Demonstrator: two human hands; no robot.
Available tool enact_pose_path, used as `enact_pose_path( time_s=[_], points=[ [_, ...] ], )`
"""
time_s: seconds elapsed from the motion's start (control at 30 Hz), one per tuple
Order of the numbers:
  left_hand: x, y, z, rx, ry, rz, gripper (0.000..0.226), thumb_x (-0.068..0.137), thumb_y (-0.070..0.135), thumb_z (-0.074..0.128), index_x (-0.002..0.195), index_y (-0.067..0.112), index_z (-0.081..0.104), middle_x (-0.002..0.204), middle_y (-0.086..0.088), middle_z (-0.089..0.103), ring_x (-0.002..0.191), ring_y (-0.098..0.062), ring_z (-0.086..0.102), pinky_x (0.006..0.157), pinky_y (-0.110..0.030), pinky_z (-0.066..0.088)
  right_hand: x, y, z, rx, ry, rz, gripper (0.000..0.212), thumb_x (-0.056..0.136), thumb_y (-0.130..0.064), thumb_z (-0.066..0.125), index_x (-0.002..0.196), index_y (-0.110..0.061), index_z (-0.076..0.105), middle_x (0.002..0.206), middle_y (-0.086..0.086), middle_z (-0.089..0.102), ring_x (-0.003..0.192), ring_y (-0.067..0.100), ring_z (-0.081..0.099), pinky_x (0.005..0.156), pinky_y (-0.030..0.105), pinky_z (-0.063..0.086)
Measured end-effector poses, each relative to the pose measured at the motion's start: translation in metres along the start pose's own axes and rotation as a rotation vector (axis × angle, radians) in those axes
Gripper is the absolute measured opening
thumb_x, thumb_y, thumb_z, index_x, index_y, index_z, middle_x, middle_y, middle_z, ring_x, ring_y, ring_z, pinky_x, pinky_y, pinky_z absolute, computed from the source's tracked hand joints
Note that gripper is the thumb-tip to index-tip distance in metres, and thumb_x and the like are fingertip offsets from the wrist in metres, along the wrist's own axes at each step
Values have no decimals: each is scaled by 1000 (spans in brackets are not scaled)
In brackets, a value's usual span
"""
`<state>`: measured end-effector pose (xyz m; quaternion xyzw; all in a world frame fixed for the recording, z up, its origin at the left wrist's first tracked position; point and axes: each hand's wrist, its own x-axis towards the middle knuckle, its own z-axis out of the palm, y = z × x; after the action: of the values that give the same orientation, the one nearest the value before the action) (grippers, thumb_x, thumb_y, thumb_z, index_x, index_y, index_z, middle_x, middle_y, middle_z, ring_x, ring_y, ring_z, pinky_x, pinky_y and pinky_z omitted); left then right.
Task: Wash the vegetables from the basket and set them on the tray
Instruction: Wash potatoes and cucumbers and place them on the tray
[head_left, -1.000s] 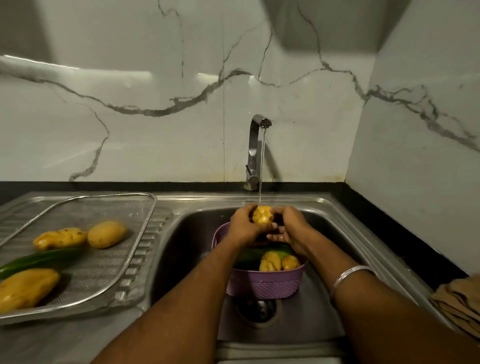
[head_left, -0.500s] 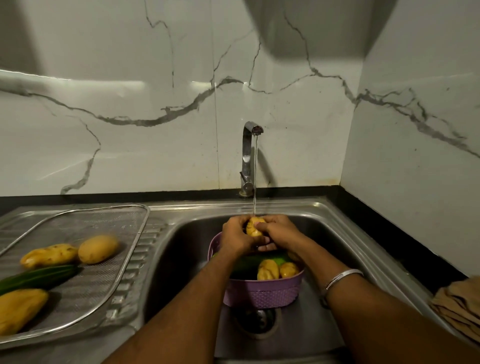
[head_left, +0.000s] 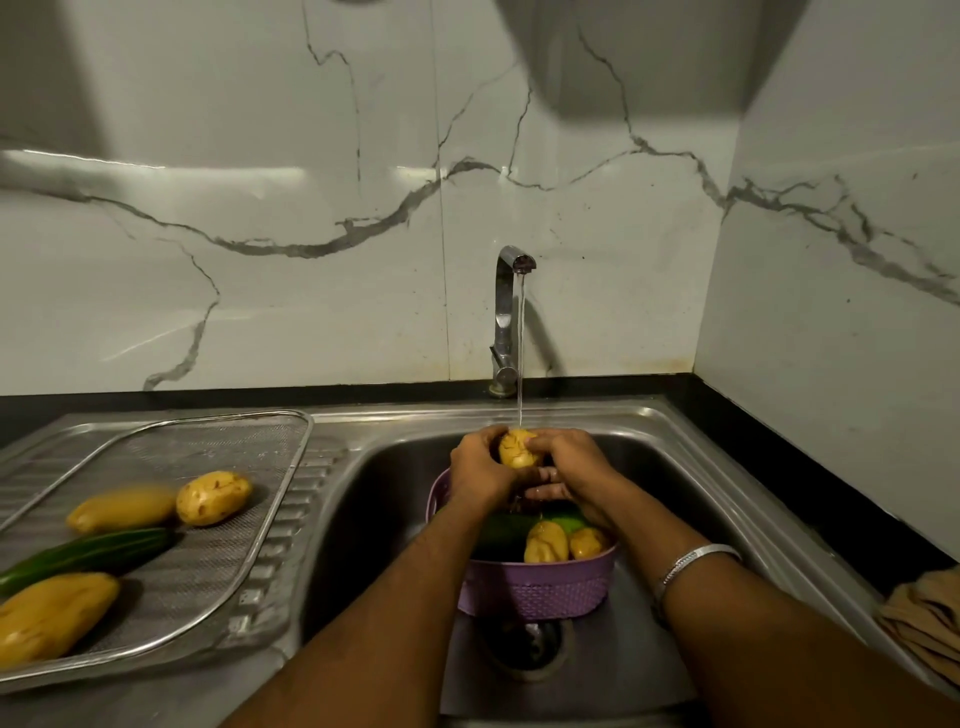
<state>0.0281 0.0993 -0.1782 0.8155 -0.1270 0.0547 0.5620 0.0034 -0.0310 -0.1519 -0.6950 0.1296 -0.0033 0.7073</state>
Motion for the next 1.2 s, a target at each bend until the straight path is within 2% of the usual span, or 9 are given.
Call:
enact_pose_path(
  time_s=[0.1,0.17,0.27,0.37,0.57,0.73,0.9,1.03,1.2],
  points=[
    [-2,-1,-1,-16,-42,-15,56,68,9,92,119,14,69,110,-3,73,91,-12,70,62,-19,59,-1,2,0,0,16,-9,19,98,-16,61,115,-14,71,100,19,76,73,27,74,67,43,64],
    [-2,0,0,18,-43,21,56,64,12,94,116,15,72,104,2,75,89,-10,71,70,-23,61,-3,3,0,-14,74,-46,15,96,-22,68,106,-14,76,93,17,77,66,25,72,64,43,64],
    [-2,2,1,2,-34,45,57,64,18,95,116,19,72,103,5,75,94,-10,71,85,-30,60,-3,3,0,-2,133,-86,16,93,-30,73,100,-16,77,92,12,77,78,28,76,64,41,64],
    [-1,0,0,-57,-17,53,56,66,16,93,118,19,71,103,3,76,95,-12,72,83,-28,61,-4,0,2,23,98,-79,15,98,-27,67,106,-18,75,96,13,77,84,29,76,65,39,64],
    [1,-10,-4,-132,-84,3,44,70,11,91,111,11,74,99,-4,78,95,-21,75,86,-44,61,-8,-2,-3,2,28,-17,16,100,-17,63,110,-14,74,100,16,76,84,28,76,60,35,62],
    [0,-5,1,-55,-122,90,52,68,15,92,116,18,72,104,3,77,99,-11,72,91,-31,59,-10,-2,-1,-55,236,-104,22,91,-34,75,88,-12,77,78,13,75,60,22,70,46,26,54],
    [3,-11,-2,-2,-55,70,50,65,17,94,110,21,74,99,6,77,96,-11,72,90,-32,59,-10,-4,2,-56,77,-50,17,101,-21,62,105,-11,74,94,19,76,79,31,74,56,34,62],
    [1,-10,-1,-20,-70,54,48,65,23,95,108,24,75,96,7,77,92,-9,73,84,-29,61,-10,-3,-3,-48,75,-45,15,101,-18,60,106,-13,73,96,20,75,78,31,74,56,37,63],
    [1,4,1,-316,-91,-112,23,95,40,67,108,22,76,103,-2,77,102,-21,72,94,-46,58,-8,-2,-8,55,73,17,14,103,-27,59,105,-18,70,101,20,73,84,31,70,66,38,65]
  ],
)
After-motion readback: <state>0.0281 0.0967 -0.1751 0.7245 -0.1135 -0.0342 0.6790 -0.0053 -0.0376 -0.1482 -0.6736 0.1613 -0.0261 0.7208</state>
